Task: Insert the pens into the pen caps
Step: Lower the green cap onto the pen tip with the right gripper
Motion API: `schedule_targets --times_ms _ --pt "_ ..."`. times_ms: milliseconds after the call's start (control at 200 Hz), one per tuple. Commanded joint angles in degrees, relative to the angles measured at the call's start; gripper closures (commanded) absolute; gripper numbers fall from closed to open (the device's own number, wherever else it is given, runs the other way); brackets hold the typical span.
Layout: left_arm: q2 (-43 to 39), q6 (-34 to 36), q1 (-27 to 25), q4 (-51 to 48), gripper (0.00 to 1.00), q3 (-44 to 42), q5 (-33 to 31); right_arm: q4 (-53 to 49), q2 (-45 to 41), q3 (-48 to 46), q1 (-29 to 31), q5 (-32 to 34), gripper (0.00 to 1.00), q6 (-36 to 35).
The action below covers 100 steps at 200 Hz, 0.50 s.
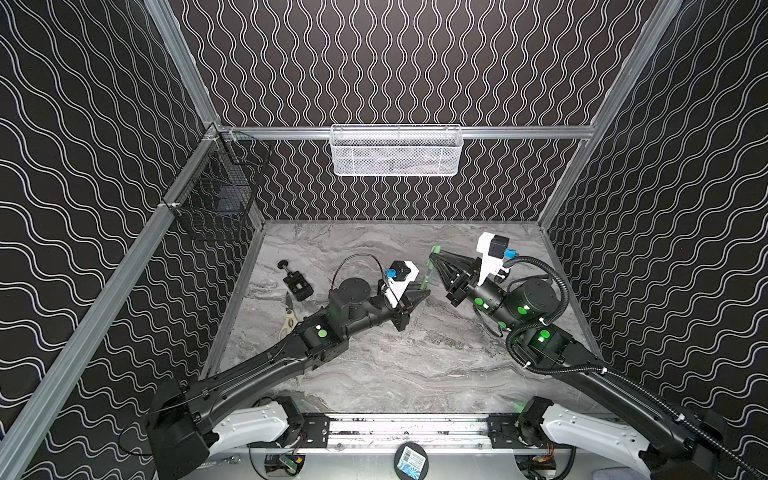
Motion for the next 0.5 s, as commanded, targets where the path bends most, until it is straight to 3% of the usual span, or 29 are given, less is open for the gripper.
schedule_targets --times_ms 0,110,295,360,495 --pt "-0.1 -0.6 0.0 2.8 1.0 -0.1 -0.4 1.1 -0.1 -0.4 0.0 -0.1 0.92 -0.1" --pt "-0.1 -0.8 -0.1 2.8 1.0 -0.1 -0.7 1.6 -0.2 -0.9 0.0 -1.2 0.88 0.8" --pt "0.0 -0.3 -0.1 2.3 1.0 0.0 -1.6 -2.0 -0.2 0.5 0.1 -3.0 0.73 1.3" --pt "0.1 0.0 0.0 2.4 1.0 -0.1 -1.9 -4.2 -0.5 1.1 0.1 -2.5 0.64 1.3" --pt "0.3 0.4 -0.1 2.6 1.0 -0.2 -2.2 -10.1 -1.4 2.7 0.1 0.3 0.6 0.9"
